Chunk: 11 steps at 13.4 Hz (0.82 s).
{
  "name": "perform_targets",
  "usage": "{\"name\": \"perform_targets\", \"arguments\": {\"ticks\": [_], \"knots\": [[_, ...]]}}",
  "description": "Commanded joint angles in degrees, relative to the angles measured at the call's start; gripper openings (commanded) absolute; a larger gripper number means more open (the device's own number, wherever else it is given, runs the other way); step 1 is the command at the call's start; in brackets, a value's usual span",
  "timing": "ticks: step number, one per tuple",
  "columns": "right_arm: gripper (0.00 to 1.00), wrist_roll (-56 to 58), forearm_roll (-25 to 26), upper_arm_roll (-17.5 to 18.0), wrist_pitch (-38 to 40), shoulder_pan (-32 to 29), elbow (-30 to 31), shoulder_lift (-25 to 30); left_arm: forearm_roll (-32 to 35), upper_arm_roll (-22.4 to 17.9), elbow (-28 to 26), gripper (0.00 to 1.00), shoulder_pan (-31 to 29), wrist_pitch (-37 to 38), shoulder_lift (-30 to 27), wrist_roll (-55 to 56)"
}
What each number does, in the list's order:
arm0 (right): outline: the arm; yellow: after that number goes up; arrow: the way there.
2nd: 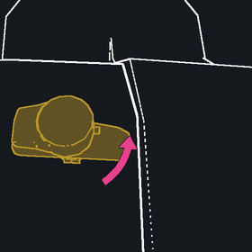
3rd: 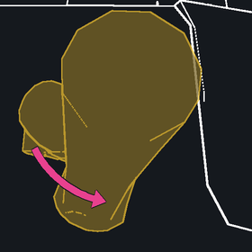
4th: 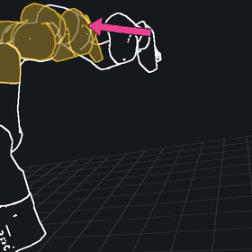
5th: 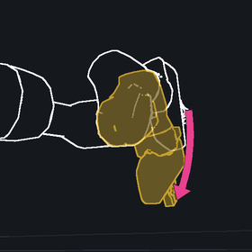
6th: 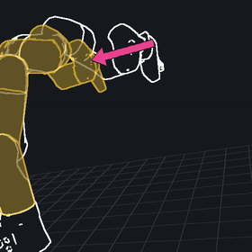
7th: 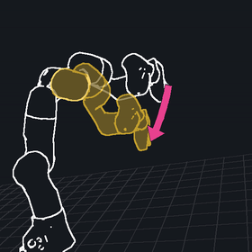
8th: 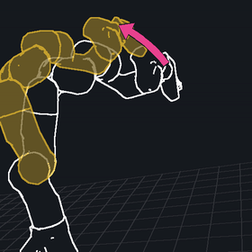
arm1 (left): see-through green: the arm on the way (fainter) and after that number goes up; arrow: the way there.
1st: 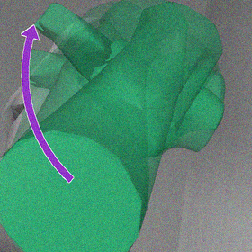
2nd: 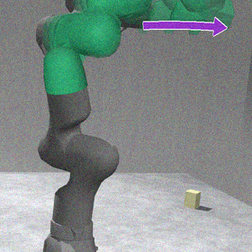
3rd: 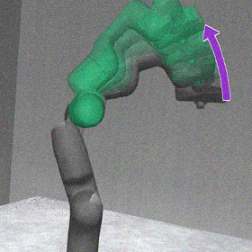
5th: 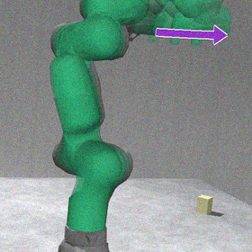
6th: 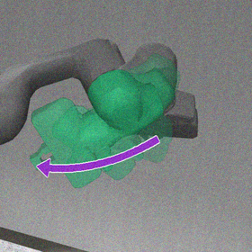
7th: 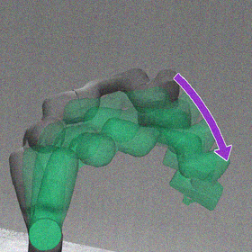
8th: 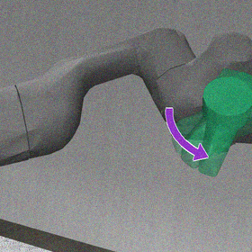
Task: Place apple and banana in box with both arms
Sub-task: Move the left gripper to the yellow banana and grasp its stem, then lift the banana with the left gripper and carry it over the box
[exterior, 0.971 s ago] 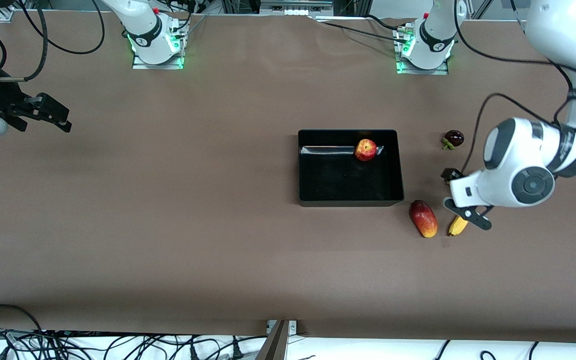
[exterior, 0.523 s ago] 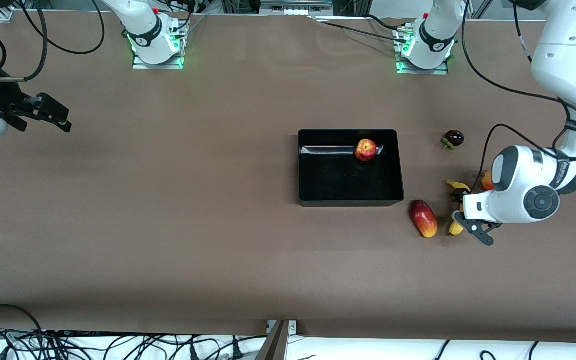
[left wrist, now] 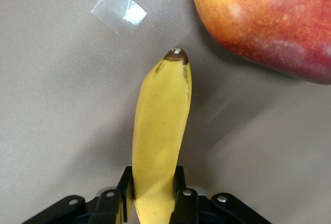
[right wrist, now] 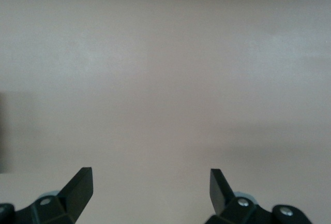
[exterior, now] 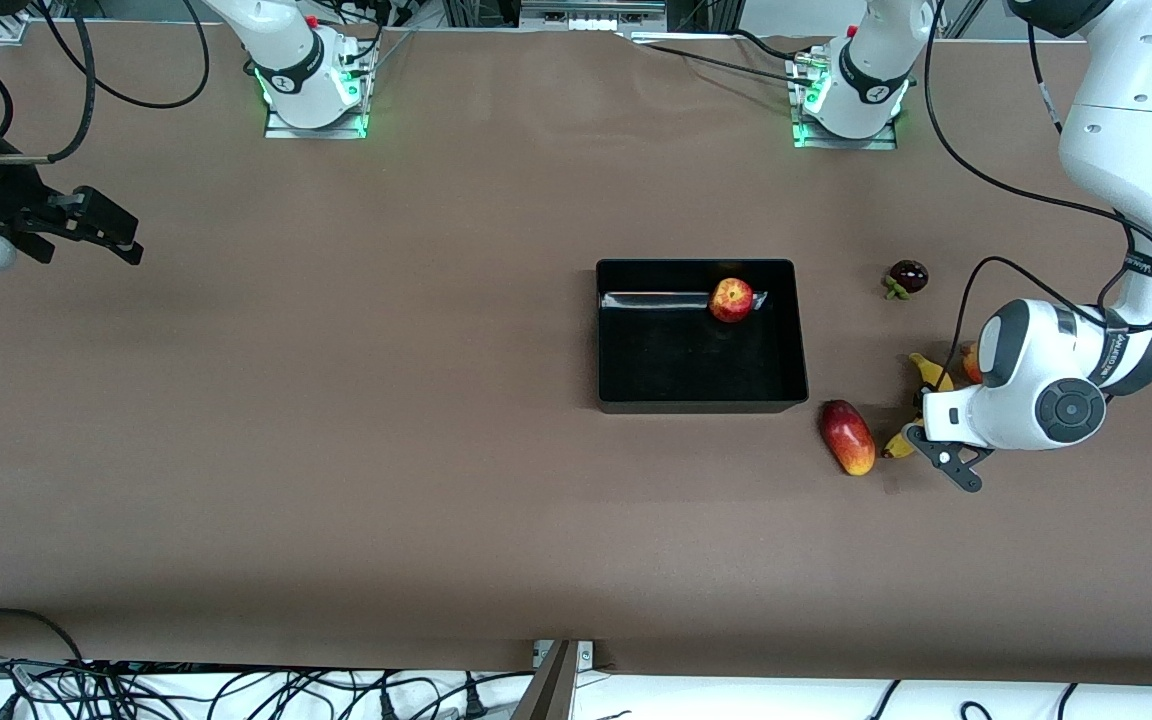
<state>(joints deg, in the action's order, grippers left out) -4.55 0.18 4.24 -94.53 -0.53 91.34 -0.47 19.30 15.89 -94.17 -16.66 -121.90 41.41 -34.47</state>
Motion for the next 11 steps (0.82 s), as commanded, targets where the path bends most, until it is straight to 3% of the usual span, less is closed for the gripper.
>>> {"name": "perform_targets", "arguments": {"ticks": [1, 3, 6, 8, 11], "knots": [[1.00, -0.20, 0.53, 0.77, 0.22, -0.87, -0.90, -0.32, 1.18, 0.63, 1.79, 0.00, -0.05, 3.49, -0.36, -0.07], [1.00, -0.20, 0.53, 0.77, 0.22, -0.87, -0.90, -0.32, 0.22, 1.68, 3.64, 0.00, 0.13, 10.51, -3.51, 1.76], [1.00, -0.20, 0.53, 0.77, 0.22, -0.87, -0.90, -0.32, -0.76, 6.95, 3.73, 0.00, 0.13, 18.34, -9.75, 10.97], [1.00, -0.20, 0.53, 0.77, 0.22, -0.87, -0.90, -0.32, -2.67, 13.17, 3.74, 0.00, -0.13, 23.44, -11.87, 23.24], [1.00, -0.20, 0.53, 0.77, 0.31, -0.87, -0.90, -0.32, -9.01, 21.26, 4.08, 0.00, 0.22, 24.52, -12.23, 41.01]]}}
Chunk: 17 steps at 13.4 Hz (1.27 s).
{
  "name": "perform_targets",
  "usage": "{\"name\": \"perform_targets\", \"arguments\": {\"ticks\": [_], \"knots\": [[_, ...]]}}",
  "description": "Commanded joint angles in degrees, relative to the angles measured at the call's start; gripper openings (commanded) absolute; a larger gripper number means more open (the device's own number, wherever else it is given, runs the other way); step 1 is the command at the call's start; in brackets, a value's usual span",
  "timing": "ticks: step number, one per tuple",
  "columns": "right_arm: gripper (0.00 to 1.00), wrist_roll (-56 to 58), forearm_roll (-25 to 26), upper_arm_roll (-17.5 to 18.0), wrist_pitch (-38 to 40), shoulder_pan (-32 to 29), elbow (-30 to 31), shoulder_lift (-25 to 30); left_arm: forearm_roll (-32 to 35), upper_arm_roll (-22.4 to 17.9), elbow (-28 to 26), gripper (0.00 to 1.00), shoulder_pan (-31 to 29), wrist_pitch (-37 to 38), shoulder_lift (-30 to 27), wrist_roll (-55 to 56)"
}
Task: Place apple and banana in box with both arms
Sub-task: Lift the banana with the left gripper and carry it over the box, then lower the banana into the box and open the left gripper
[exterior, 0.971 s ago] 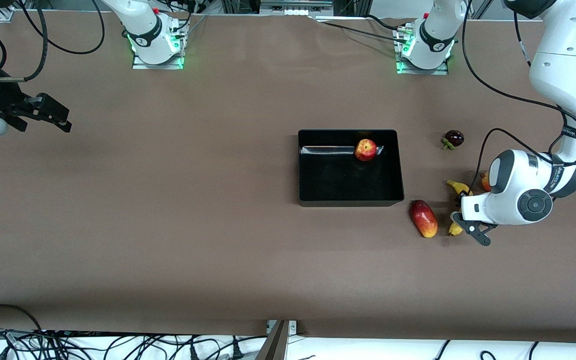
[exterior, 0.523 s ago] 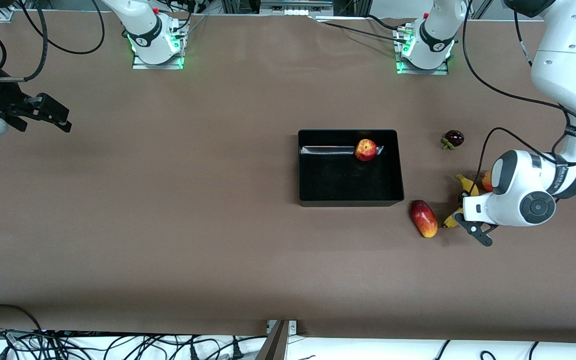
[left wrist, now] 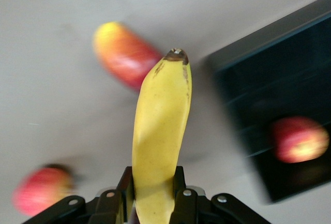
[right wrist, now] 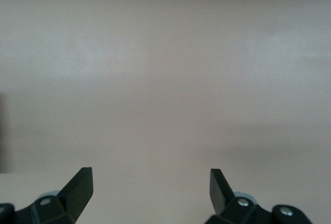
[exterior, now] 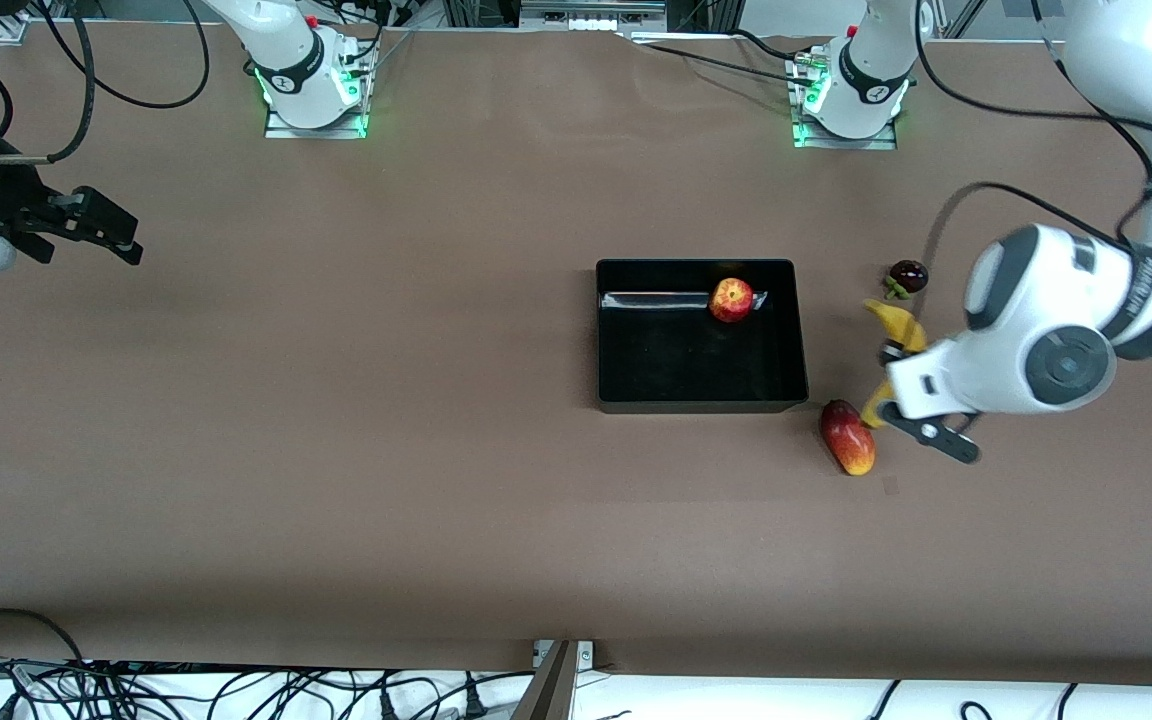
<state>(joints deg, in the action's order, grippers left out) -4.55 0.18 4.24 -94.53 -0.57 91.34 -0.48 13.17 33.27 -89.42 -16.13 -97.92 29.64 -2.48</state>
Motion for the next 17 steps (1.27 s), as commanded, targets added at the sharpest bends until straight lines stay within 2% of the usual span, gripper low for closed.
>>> {"name": "perform_targets", "arguments": {"ticks": [1, 3, 6, 7, 8, 9, 12, 17], "knots": [[1.00, -0.20, 0.53, 0.77, 0.31, -0.84, -0.90, -0.31, -4.02, 5.91, -0.58, 0.00, 0.65, 0.28, -0.12, 14.12], [1.00, -0.20, 0.53, 0.77, 0.31, -0.84, -0.90, -0.31, -5.35, 6.20, -0.58, 0.01, 5.55, -0.95, 1.72, 23.27], [1.00, -0.20, 0.53, 0.77, 0.40, -0.84, -0.90, -0.31, -4.65, 5.85, -1.11, 0.03, 12.86, -5.78, 5.59, 31.38], [1.00, -0.20, 0.53, 0.77, 0.40, -0.84, -0.90, -0.31, -4.56, 5.67, -1.46, 0.03, 13.66, -7.09, 6.65, 31.83], [1.00, -0.20, 0.53, 0.77, 0.49, -0.84, -0.90, -0.31, -4.47, 5.58, -1.63, 0.09, 13.75, -8.59, 7.87, 31.84], [1.00, -0.20, 0.53, 0.77, 0.49, -0.84, -0.90, -0.31, -4.21, 5.49, -1.98, 0.10, 13.75, -9.82, 9.19, 31.84], [1.00, -0.20, 0.53, 0.77, 0.49, -0.84, -0.90, -0.40, 0.09, 5.41, -4.44, 0.10, 15.07, -12.81, 10.26, 32.01], [1.00, -0.29, 0.53, 0.85, 0.75, -0.75, -0.90, -0.32, 0.72, 4.88, -5.76, 0.12, 15.68, -18.00, 13.77, 32.36]]}}
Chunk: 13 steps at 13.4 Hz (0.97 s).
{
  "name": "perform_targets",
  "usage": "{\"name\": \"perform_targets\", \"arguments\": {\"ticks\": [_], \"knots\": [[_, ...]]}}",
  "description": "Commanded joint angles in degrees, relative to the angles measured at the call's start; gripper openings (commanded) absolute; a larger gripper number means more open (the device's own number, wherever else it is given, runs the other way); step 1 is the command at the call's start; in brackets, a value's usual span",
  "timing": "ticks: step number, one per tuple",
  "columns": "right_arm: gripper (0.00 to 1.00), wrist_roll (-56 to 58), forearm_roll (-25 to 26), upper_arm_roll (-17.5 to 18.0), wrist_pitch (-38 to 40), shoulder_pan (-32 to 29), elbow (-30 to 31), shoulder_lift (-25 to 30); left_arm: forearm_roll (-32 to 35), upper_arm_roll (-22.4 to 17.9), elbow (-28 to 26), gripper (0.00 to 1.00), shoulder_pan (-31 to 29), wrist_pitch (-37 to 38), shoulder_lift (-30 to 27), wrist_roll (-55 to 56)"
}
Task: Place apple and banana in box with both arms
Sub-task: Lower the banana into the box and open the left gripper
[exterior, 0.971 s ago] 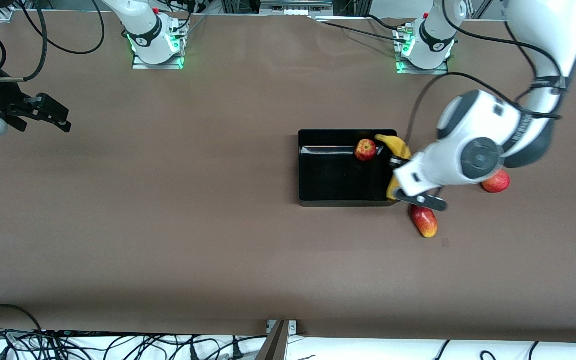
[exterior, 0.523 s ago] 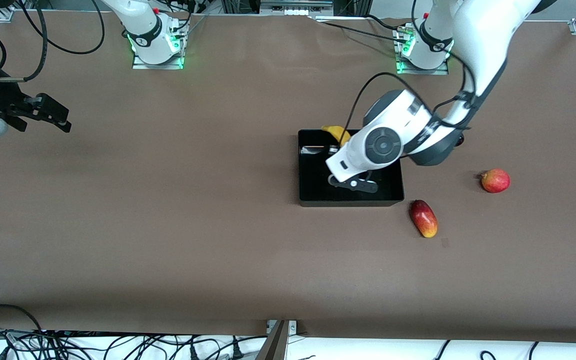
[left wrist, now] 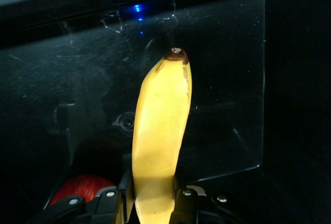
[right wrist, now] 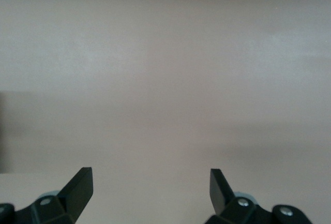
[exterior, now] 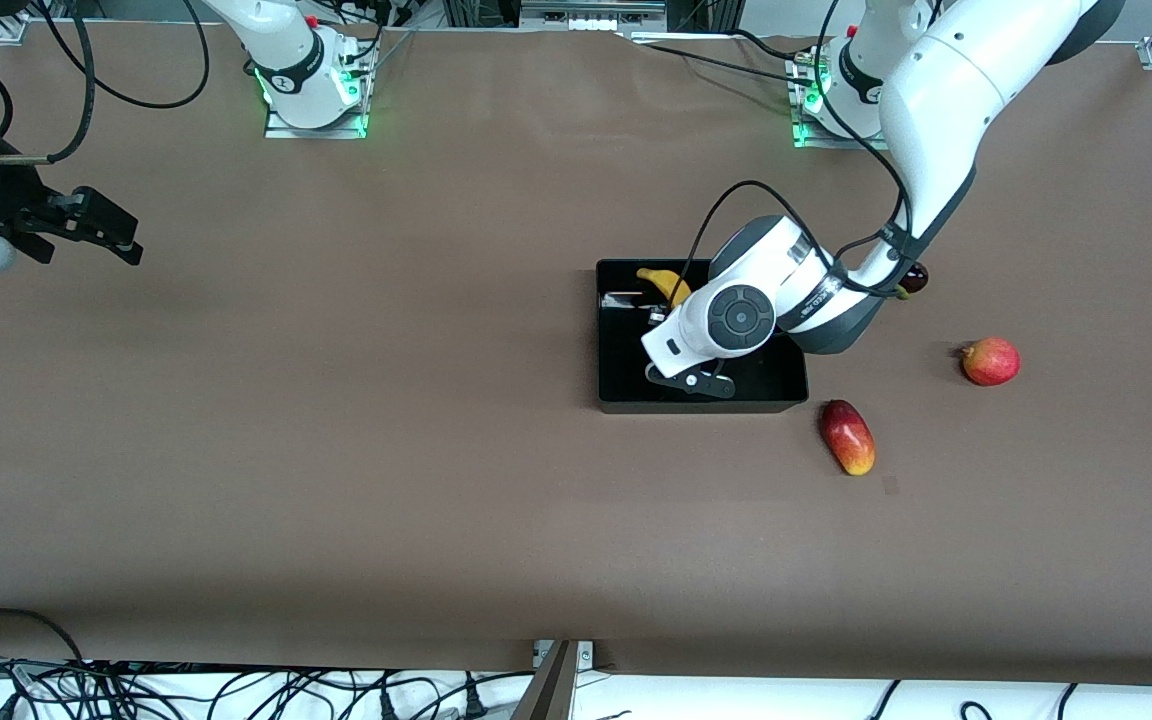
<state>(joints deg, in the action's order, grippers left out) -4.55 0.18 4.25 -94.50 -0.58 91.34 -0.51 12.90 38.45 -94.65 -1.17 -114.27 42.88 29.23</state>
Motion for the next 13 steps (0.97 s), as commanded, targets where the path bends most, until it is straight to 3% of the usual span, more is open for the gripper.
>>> {"name": "perform_targets", "arguments": {"ticks": [1, 4, 5, 6, 7, 11, 13], "knots": [[1.00, -0.29, 0.53, 0.94, 0.81, -0.65, -0.90, -0.29, 1.33, -1.18, -0.45, 0.12, 1.51, -1.75, 0.80, 0.74], [1.00, 0.50, 0.79, 1.20, 0.98, -0.56, -0.81, -0.11, 3.00, -5.65, -0.45, 0.21, 6.69, -1.84, 0.89, 3.20], [1.00, 0.77, 1.05, 1.20, 0.90, -0.56, -0.81, -0.11, 3.00, -6.37, -0.28, 0.29, 7.49, -1.83, 0.89, 3.38], [1.00, 1.03, 1.06, 1.29, 0.81, -0.47, -0.90, -0.11, 2.92, -6.37, -0.19, 0.50, 7.41, -1.92, 0.89, 3.38], [1.00, 1.12, 1.14, 1.29, 0.81, -0.47, -0.90, -0.11, 2.92, -6.37, -0.19, 1.00, 7.06, -1.84, 0.80, 3.38], [1.00, 1.03, 1.32, 1.20, 0.81, -0.47, -0.90, -0.11, 2.31, -6.11, 0.87, 1.00, 5.13, -0.52, -2.79, 2.67], [1.00, 1.03, 1.32, 1.20, 0.81, -0.47, -0.90, -0.20, 1.95, -5.76, 3.84, 1.00, 4.08, 4.99, -6.22, 2.50]]}}
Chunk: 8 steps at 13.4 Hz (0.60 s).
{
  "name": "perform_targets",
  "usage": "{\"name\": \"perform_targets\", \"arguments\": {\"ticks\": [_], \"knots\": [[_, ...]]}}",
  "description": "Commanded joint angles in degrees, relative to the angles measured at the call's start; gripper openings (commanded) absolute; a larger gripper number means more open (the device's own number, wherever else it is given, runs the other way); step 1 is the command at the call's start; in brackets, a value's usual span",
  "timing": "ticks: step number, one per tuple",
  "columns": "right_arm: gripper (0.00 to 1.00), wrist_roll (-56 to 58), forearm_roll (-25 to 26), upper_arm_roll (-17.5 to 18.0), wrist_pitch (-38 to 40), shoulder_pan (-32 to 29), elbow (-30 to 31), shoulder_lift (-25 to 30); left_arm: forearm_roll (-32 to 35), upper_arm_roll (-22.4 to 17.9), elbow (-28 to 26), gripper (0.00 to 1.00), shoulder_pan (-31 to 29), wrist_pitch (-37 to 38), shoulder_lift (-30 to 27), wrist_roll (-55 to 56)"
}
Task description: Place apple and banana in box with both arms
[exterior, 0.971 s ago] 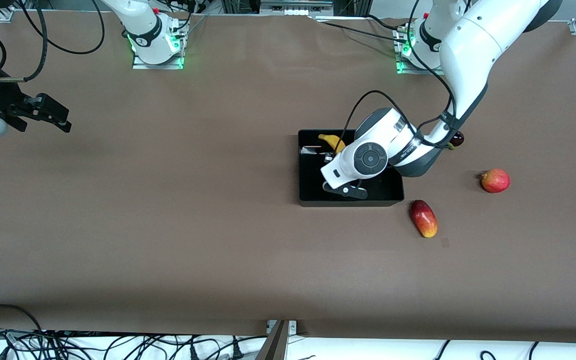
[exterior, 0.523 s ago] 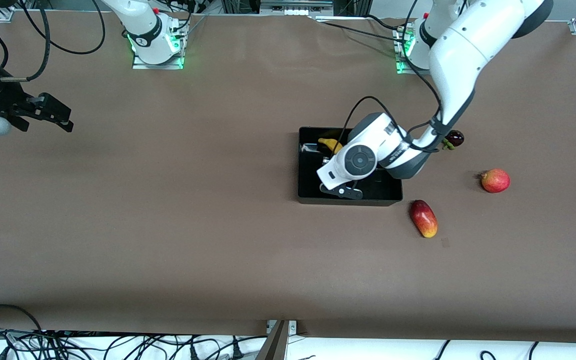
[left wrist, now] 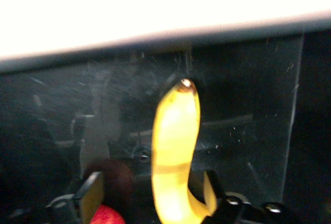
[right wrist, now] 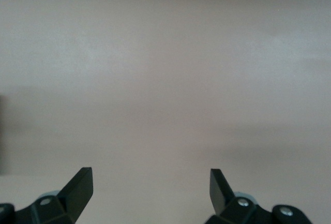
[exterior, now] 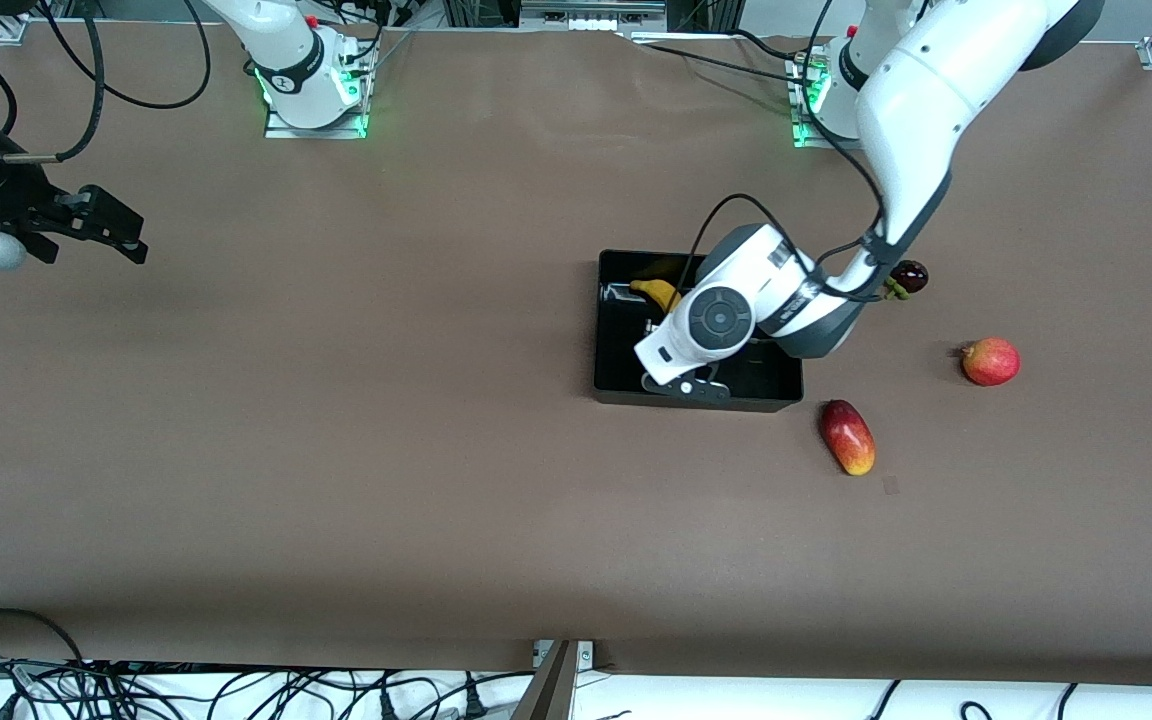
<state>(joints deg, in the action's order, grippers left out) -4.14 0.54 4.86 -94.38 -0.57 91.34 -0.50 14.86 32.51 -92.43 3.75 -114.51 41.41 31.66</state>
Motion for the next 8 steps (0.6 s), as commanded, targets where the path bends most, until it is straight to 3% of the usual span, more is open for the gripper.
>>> {"name": "perform_targets", "arguments": {"ticks": [1, 5, 8], "knots": [[1.00, 0.63, 0.95, 0.59, 0.69, -0.48, -0.90, -0.20, 0.00, 0.19, 5.03, 1.00, -1.02, 10.13, -5.72, -1.15], [1.00, 0.63, 0.86, 0.59, 0.69, -0.48, -0.90, -0.20, 0.00, 0.28, 19.36, 1.00, -5.22, 31.32, -6.77, -15.09], [1.00, 0.62, 0.60, 0.59, 0.69, -0.48, -0.90, -0.20, 0.00, 0.36, 20.62, 1.00, -11.02, 34.53, -12.91, -24.51]]}}
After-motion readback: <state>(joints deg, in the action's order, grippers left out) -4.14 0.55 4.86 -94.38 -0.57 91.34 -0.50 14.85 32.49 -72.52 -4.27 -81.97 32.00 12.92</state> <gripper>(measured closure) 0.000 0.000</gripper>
